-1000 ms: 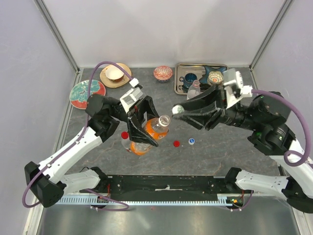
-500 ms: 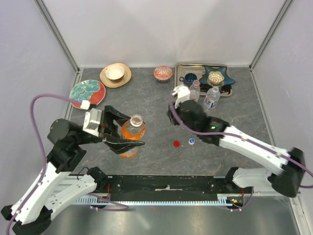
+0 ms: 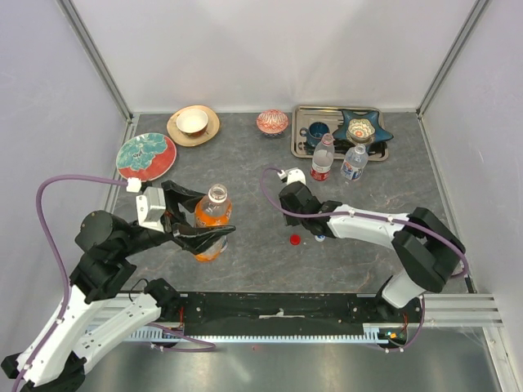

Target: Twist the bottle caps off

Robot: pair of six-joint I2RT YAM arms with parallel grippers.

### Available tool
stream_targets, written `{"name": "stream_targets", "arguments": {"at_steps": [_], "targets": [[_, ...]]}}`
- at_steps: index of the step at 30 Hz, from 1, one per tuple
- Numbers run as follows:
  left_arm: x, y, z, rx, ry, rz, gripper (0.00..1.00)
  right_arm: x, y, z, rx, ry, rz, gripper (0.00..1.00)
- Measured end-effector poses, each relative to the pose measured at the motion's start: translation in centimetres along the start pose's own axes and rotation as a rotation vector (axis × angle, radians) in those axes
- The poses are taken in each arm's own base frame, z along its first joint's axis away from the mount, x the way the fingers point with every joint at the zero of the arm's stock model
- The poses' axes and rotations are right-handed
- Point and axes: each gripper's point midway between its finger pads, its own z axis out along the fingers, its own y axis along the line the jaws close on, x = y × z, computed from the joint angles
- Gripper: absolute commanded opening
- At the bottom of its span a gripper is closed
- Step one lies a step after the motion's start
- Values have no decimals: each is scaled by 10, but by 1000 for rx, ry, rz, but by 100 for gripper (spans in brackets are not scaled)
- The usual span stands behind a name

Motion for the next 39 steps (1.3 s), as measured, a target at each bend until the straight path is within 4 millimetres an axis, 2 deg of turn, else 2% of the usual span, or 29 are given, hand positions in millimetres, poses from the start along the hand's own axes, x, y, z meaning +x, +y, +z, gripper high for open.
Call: {"name": "stream_targets", "arguments": {"at_steps": [6,10,12,15,18,23,24,28,30,32,35,37,39], "targets": [[11,5,0,-20,19,-11,44,17,5,24,-19,50,37,0],[16,6,0,-24,31,-19,45,28,6,31,-21,74,47,3],[16,6,0,-26,30,-18,45,28,8,32,-30,69,55,10],[17,7,1,-26,31,-19,45,28,8,33,-34,61,65,34],[23,8,1,-28,41,-26,45,27,9,33,-38,51,77,48],[26,8,1,-29,46,-29,46,29,9,28,-50,41,103,60],[26,8,1,-29,47,-29,47,30,8,26,-49,44,104,67],[27,9,1,-29,48,-30,48,30,5,10,-56,63,113,83],[28,9,2,-30,52,-32,48,17,6,-3,-66,44,122,86],[29,10,2,-30,54,-34,48,-11,12,-20,-88,-4,134,86],[29,14,5,-43,53,-34,49,-80,24,-62,-145,-155,177,85],[31,17,7,-52,56,-36,49,-128,29,-101,-198,-283,215,85],[34,21,12,-54,65,-42,49,-170,29,-149,-258,-413,254,85]]}}
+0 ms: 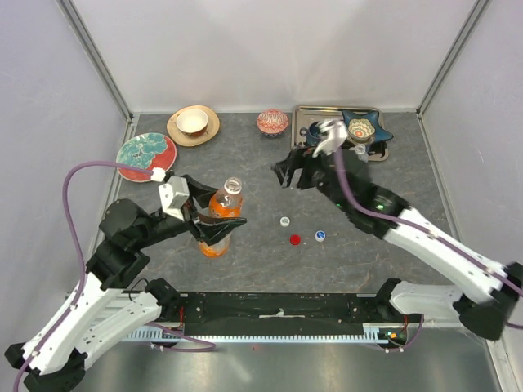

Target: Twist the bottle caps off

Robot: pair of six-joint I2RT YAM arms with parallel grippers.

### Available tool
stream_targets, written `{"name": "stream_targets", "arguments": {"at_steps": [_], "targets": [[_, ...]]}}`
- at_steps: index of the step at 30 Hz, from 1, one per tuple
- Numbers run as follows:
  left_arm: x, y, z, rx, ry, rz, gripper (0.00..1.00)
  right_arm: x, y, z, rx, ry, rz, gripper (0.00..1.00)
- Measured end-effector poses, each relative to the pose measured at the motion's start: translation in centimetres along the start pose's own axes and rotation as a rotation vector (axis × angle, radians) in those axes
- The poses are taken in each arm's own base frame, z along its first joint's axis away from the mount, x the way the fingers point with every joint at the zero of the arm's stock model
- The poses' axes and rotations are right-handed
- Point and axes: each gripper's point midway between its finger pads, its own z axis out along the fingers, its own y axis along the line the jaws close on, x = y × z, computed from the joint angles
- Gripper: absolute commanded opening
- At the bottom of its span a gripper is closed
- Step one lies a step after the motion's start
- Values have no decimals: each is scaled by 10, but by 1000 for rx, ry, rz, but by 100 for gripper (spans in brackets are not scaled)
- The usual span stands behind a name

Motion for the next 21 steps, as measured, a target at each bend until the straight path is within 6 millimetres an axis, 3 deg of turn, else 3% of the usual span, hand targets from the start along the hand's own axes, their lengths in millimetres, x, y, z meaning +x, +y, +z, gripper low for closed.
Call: {"name": "stream_targets", "arguments": {"at_steps": [4,6,9,12,21], "targets": [[18,11,17,0,64,-26,49,-92,44,-65,-203,-213,47,87],[29,15,26,17,108,-47,49,-117,64,-95,-317,-276,55,87],[45,17,40,58,171,-85,49,-135,92,-127,-486,-303,42,86],[56,19,50,86,212,-113,49,-136,111,-136,-580,-282,15,85],[49,14,58,136,203,-111,50,-76,108,-103,-570,-77,-48,82]]}}
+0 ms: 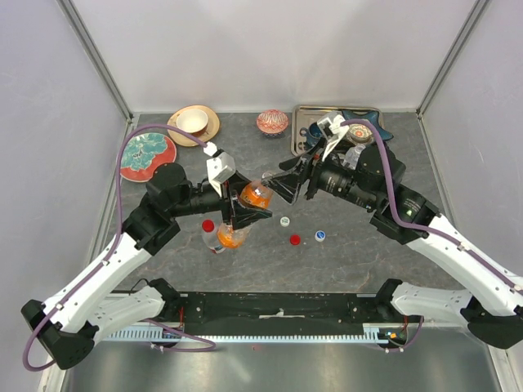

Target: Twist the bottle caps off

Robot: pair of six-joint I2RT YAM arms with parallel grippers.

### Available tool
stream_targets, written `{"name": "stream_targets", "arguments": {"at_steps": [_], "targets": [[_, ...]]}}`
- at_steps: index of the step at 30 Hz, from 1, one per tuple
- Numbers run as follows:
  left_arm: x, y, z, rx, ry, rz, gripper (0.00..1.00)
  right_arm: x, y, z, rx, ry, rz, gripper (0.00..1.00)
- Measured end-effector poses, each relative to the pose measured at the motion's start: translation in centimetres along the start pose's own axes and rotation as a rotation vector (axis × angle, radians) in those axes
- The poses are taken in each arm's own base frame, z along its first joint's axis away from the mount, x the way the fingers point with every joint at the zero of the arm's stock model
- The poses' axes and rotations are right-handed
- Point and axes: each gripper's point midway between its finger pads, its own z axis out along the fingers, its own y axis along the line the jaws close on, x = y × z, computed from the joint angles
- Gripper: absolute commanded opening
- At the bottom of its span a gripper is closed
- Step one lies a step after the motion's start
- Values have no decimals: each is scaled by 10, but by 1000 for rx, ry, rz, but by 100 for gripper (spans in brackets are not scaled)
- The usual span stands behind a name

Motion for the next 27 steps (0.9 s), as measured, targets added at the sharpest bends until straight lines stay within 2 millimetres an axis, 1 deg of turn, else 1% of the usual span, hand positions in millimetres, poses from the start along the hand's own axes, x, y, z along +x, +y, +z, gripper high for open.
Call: {"name": "stream_targets", "arguments": {"at_steps": [3,4,5,8,11,13,16,17,19,20,21,22,23,24,25,26,27], "targets": [[-2,0,1,4,-4,4,50,11,-2,1,4,34,1,78],[-1,0,2,3,-3,3,50,12,-1,1,2,37,-1,76],[-1,0,2,4,-2,2,50,12,-1,1,1,38,-2,70],[-1,0,2,6,-3,3,50,13,1,1,-5,40,-6,64],[-1,-1,2,8,-3,4,50,14,3,2,-11,45,-7,62],[-2,-1,2,8,-4,4,50,17,5,4,-18,53,-7,59],[-1,-1,2,5,-3,3,50,21,8,6,-29,65,-4,50],[-1,-1,2,5,-2,2,50,21,10,7,-35,65,-6,46],[-1,0,2,3,-1,1,51,21,12,7,-44,64,-5,41],[-1,0,2,4,-2,2,52,21,13,8,-48,63,-5,35],[-1,0,2,4,-2,2,54,21,14,8,-48,62,-2,30],[-1,-1,2,5,-3,3,59,20,14,8,-49,59,-1,26],[-1,-1,2,5,-3,3,62,20,14,8,-48,59,1,16],[-2,-1,2,5,-4,4,65,20,14,8,-49,58,-1,11],[-2,-1,2,3,-5,5,71,20,14,8,-49,56,-1,6],[-2,-1,1,0,-5,5,75,20,14,8,-48,56,-1,1],[-2,0,1,-6,-6,5,78,19,13,8,-44,54,-2,0]]}}
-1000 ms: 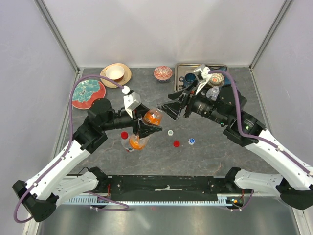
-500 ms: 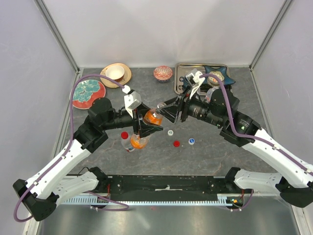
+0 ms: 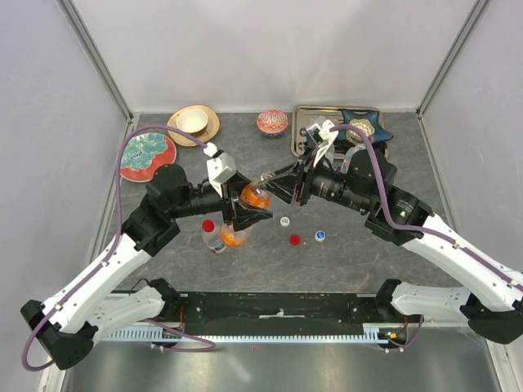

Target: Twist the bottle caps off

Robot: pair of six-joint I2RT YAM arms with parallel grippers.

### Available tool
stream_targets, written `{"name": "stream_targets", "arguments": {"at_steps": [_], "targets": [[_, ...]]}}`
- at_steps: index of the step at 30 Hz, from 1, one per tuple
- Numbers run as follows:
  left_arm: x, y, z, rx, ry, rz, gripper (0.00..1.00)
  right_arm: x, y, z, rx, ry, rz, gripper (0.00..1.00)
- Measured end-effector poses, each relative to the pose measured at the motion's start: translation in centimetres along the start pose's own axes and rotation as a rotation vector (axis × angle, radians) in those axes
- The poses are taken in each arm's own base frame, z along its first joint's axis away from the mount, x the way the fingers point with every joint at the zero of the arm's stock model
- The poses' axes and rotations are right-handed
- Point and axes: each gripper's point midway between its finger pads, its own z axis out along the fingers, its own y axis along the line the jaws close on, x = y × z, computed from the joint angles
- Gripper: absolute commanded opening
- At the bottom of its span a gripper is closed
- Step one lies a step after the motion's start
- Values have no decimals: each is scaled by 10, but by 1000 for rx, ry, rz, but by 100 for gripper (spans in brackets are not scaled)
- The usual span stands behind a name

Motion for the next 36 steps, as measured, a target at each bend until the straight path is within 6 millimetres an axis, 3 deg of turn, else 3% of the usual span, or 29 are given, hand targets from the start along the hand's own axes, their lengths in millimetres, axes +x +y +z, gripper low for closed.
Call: {"name": "stream_targets", "arguments": {"at_steps": [1,2,8,12,16,19,24,28,32,36], "targets": [[0,1,0,-10,-1,0,97,0,-1,0,6,-2,-2,0],[-1,3,-1,-25,-4,-1,99,0,-3,0,15,0,-6,0],[-10,28,-26,-266,-34,-3,100,2,-41,-4,213,-10,-54,0],[-32,44,-73,-514,-129,26,99,-6,-78,-6,408,-54,-121,0],[-61,33,-123,-641,-283,69,99,-12,-125,3,633,-120,-199,0],[-70,25,-144,-672,-353,85,99,-1,-164,20,788,-117,-266,0],[-48,31,-141,-685,-299,67,99,44,-234,55,980,-10,-353,0],[-26,37,-136,-692,-232,46,99,74,-282,61,1077,57,-366,0],[-19,38,-134,-689,-213,40,99,70,-306,60,1130,25,-350,0],[-15,38,-135,-688,-211,39,99,64,-314,62,1143,-21,-327,0]]}}
